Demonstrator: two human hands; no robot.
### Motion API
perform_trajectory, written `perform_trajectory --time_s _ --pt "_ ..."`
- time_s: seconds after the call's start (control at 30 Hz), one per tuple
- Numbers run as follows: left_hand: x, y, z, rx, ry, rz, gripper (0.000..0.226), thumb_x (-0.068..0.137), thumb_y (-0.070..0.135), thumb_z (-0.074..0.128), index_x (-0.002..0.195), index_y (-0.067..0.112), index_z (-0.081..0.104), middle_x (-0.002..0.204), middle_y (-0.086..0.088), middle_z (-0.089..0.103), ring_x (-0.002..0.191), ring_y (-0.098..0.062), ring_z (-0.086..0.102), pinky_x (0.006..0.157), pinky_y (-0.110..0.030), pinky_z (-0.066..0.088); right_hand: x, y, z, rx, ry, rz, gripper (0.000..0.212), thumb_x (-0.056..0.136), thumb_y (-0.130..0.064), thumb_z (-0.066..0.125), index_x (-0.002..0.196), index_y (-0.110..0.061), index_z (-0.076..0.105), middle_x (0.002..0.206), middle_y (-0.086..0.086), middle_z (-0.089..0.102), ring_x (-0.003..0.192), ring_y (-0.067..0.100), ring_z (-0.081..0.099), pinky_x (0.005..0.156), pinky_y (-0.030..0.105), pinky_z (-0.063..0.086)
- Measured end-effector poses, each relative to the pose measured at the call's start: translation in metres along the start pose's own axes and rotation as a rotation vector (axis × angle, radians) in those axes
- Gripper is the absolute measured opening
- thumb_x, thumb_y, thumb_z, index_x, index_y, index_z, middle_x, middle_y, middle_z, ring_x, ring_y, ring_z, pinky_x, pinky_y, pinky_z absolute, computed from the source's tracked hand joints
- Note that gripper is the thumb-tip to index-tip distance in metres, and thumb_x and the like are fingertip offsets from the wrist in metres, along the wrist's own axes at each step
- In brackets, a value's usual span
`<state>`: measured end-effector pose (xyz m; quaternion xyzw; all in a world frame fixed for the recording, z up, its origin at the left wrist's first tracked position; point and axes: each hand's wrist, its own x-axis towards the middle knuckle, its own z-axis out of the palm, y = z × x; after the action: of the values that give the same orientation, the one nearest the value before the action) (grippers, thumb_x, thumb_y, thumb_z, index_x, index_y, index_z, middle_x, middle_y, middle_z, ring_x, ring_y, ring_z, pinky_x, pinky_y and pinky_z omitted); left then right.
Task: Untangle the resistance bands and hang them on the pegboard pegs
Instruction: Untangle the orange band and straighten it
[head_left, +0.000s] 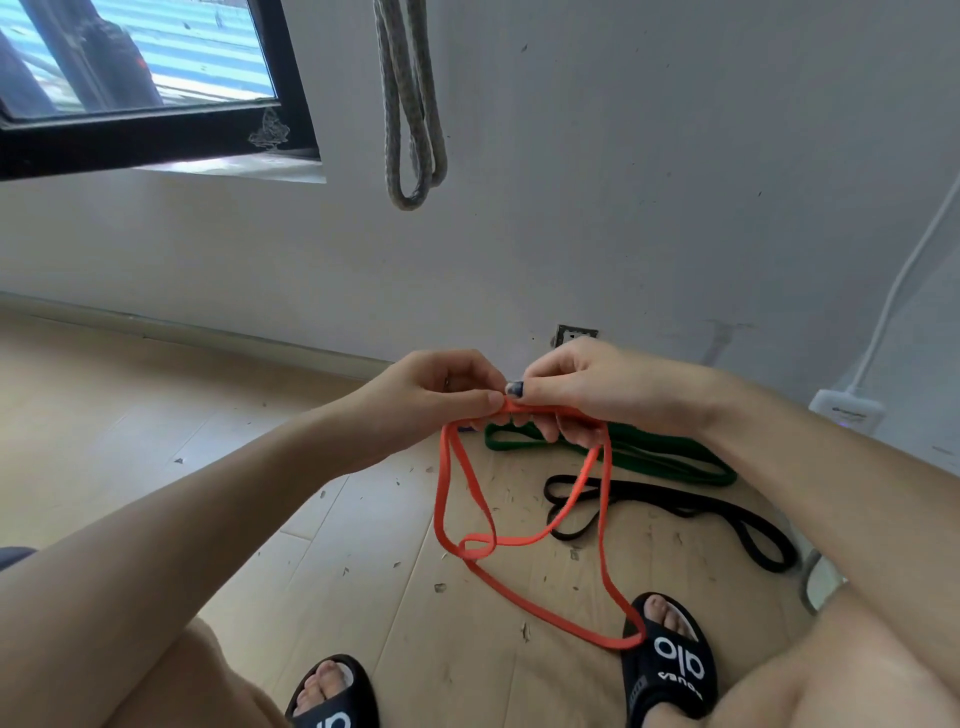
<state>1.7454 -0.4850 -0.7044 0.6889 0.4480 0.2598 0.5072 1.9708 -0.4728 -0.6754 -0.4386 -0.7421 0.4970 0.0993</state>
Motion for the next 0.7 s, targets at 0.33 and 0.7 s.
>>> perform_trajectory --time_s 0.33,0.7 --pt "-0.010 -0.017 -0.010 0.268 -0.078 -0.073 0.028 0.109 0.022 0.044 0.105 0.018 0.072 0.094 -0.007 0.066 0.093 -0.018 0.062 0.094 -0.034 0.049 -0.007 0.016 -0.023 0.058 0.088 0.013 0.035 0.103 -0.028 0.059 0.082 -0.001 0.069 0.056 0.001 0.048 0.042 0.013 0.037 0.046 0.029 0.025" --pt "-0.001 -0.010 -0.002 0.228 -0.012 -0.072 0.028 0.108 0.025 0.047 0.109 0.019 0.074 0.100 -0.007 0.070 0.102 -0.027 0.063 0.098 -0.044 0.051 0.002 0.004 -0.004 -0.030 0.004 0.021 0.036 0.103 -0.038 0.058 0.085 -0.010 0.071 0.063 0.000 0.057 0.048 0.014 0.043 0.045 0.025 0.033"
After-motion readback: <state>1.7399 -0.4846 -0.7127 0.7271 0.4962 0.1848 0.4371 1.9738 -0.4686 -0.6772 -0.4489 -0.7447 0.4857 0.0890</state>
